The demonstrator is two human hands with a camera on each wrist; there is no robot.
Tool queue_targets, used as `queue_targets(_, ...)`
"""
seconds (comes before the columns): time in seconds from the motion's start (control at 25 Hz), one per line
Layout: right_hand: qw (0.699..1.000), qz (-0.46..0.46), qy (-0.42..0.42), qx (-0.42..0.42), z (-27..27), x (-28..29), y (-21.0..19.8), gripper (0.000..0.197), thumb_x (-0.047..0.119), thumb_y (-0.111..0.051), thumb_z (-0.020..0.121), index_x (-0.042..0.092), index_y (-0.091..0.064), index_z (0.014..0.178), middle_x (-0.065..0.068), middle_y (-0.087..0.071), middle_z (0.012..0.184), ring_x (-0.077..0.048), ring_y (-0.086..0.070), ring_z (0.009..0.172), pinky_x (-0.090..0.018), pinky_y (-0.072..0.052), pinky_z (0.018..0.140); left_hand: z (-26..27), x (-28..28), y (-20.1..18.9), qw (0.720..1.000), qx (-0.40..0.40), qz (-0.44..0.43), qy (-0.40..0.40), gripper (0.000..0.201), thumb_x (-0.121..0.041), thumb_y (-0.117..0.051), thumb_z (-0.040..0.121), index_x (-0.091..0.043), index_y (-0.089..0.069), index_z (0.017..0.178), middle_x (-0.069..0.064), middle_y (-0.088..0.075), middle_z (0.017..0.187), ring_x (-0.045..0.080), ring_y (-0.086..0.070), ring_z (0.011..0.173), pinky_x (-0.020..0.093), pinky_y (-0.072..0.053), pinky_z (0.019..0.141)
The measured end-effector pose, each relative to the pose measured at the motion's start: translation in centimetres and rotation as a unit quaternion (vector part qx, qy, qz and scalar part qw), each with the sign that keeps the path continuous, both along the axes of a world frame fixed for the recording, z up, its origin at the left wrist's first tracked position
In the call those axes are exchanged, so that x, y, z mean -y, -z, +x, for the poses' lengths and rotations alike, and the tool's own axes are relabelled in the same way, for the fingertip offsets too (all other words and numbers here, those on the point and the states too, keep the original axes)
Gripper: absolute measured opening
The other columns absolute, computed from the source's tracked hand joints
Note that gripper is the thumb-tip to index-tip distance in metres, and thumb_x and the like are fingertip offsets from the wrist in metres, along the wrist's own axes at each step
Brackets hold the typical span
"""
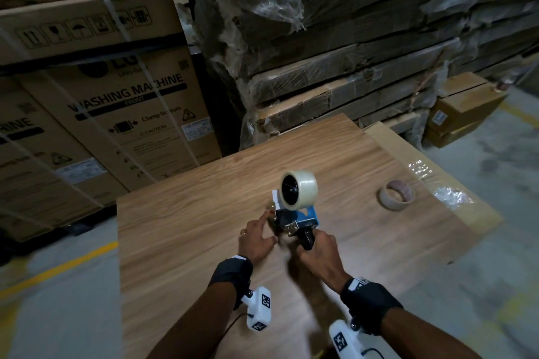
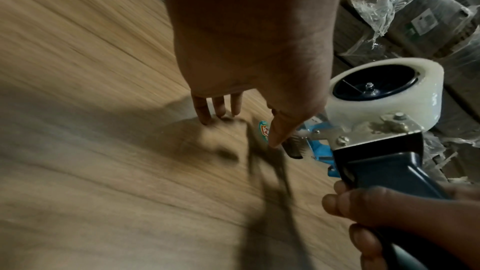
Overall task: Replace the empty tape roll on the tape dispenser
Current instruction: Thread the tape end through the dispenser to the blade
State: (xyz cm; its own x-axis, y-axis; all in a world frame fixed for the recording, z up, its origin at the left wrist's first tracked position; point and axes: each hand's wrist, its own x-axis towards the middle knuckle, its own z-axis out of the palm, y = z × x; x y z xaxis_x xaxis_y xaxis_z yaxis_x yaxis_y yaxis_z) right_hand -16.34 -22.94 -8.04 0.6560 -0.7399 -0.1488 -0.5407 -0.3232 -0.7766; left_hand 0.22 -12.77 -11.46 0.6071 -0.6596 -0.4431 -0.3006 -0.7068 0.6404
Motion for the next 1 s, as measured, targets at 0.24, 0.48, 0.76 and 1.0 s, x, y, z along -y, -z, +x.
queue_targets(0.24, 0.998, -0.046, -0.019, -0.033, 1.9, -1.7, 1.8, 0.019, 0.019, -0.066, 0.078, 0.009, -0.065, 0.094, -0.013, -0.074, 0.084, -0.036, -0.068, 0.081, -0.03, -0.043, 0.065, 1.4, -0.7, 0.4, 1.0, 0.01, 0.019, 0.003, 0.103, -0.051, -0.054, 0.063, -0.027, -0.024, 0.159, 0.015, -0.037, 0.156, 0.034, -0.033, 0.144, 0.037, -0.024, 0.117)
queue_targets(0.48, 0.993, -0.05, -0.058, -0.092, 2.1, -2.4, 3.2, 0.033, 0.03, -0.059, 0.094, 0.006, -0.056, 0.118, -0.023, -0.071, 0.108, -0.043, -0.066, 0.101, -0.042, -0.05, 0.081, 1.6, -0.8, 0.3, 0.997, 0.053, 0.036, 0.033, 0.118, -0.07, -0.047, 0.046, -0.026, -0.035, 0.154, 0.011, -0.035, 0.152, 0.035, -0.034, 0.14, 0.037, -0.025, 0.117)
queue_targets(0.76, 0.979, -0.048, -0.067, -0.187, 2.0, -2.0, 3.8, 0.036, 0.035, -0.054, 0.098, 0.004, -0.057, 0.116, -0.026, -0.064, 0.115, -0.043, -0.06, 0.11, -0.042, -0.044, 0.088, 0.3, -1.5, 1.2, 0.99, 0.1, 0.077, 0.064, 0.104, -0.058, -0.056, 0.06, -0.033, -0.025, 0.156, 0.001, -0.018, 0.163, 0.037, -0.025, 0.142, 0.043, -0.033, 0.116)
queue_targets(1.0, 0.981, -0.036, -0.056, -0.182, 1.5, -2.1, 4.3, 0.037, 0.036, -0.059, 0.095, 0.003, -0.058, 0.11, -0.026, -0.063, 0.111, -0.043, -0.058, 0.109, -0.042, -0.043, 0.088, -0.7, -1.9, 2.8, 0.982, 0.116, 0.122, 0.088, 0.111, -0.053, -0.072, 0.07, -0.038, -0.008, 0.159, -0.003, 0.008, 0.169, 0.037, -0.003, 0.153, 0.053, -0.022, 0.118)
